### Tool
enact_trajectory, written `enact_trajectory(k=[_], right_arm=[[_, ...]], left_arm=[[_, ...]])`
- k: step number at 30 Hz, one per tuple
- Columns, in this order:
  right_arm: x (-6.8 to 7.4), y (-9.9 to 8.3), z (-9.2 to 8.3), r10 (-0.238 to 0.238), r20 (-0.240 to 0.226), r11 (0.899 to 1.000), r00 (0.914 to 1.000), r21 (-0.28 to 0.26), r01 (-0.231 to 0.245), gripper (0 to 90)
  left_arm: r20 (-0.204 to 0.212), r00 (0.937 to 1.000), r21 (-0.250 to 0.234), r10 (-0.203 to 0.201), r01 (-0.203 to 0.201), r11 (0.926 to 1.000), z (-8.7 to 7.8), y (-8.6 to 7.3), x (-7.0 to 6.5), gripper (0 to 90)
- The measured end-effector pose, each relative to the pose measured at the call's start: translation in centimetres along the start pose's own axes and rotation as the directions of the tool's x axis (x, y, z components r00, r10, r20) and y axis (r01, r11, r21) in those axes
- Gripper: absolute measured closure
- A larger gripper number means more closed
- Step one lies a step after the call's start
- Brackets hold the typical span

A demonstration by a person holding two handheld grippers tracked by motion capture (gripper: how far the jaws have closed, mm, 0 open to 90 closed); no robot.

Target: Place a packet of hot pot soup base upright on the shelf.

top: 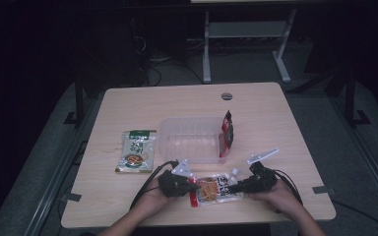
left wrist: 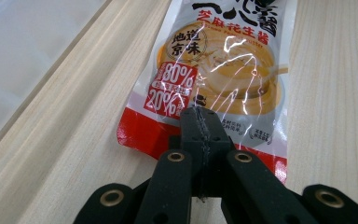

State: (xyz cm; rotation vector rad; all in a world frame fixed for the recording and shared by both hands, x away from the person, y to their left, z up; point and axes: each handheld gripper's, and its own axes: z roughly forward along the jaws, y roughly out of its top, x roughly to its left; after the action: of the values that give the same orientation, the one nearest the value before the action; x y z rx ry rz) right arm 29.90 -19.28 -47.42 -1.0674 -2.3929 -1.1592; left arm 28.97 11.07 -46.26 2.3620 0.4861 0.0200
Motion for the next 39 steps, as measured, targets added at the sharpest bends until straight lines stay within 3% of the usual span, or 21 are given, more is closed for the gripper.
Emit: enact_trajectory(k=[6,16,21,24,31,35,39], right_arm=[[0.5,0.0,-0.6,-0.053,-0.036,0.998,0.9979,-0.035,0.052,87.4],[2.1,1.0,-1.4,-0.139,-0.121,0.984,0.9829,-0.130,0.123,89.9],[3.0,1.7,-1.5,-0.174,-0.117,0.977,0.9778,-0.142,0.157,89.9],[3.5,1.9,-1.6,-0.196,-0.110,0.973,0.9743,-0.148,0.179,89.9],[4.8,2.7,-1.8,-0.241,-0.111,0.959,0.9642,-0.184,0.218,89.9],[5.3,3.1,-2.0,-0.257,-0.128,0.952,0.9578,-0.206,0.228,89.9],[5.8,3.7,-2.5,-0.277,-0.120,0.943,0.9532,-0.223,0.246,89.9]], left_arm=[[-0.001,1.0000,-0.002,0.005,-0.005,1.0000,0.0,0.0,0.0,90.0],[0.008,1.0000,-0.001,-0.001,0.001,1.0000,-0.1,-0.1,0.2,89.9],[0.025,0.9992,-0.004,-0.029,0.030,0.9996,-0.4,-0.1,0.5,89.7],[0.035,0.9985,-0.026,-0.041,0.042,0.9988,-0.8,-0.2,0.7,83.1],[0.047,0.9987,-0.049,-0.017,0.019,0.9986,-1.5,0.0,0.7,76.9],[0.056,0.9982,-0.063,-0.021,0.025,0.9977,-1.5,0.1,0.6,75.5],[0.060,0.9981,-0.078,-0.015,0.020,0.9968,-1.8,0.2,0.4,67.8]])
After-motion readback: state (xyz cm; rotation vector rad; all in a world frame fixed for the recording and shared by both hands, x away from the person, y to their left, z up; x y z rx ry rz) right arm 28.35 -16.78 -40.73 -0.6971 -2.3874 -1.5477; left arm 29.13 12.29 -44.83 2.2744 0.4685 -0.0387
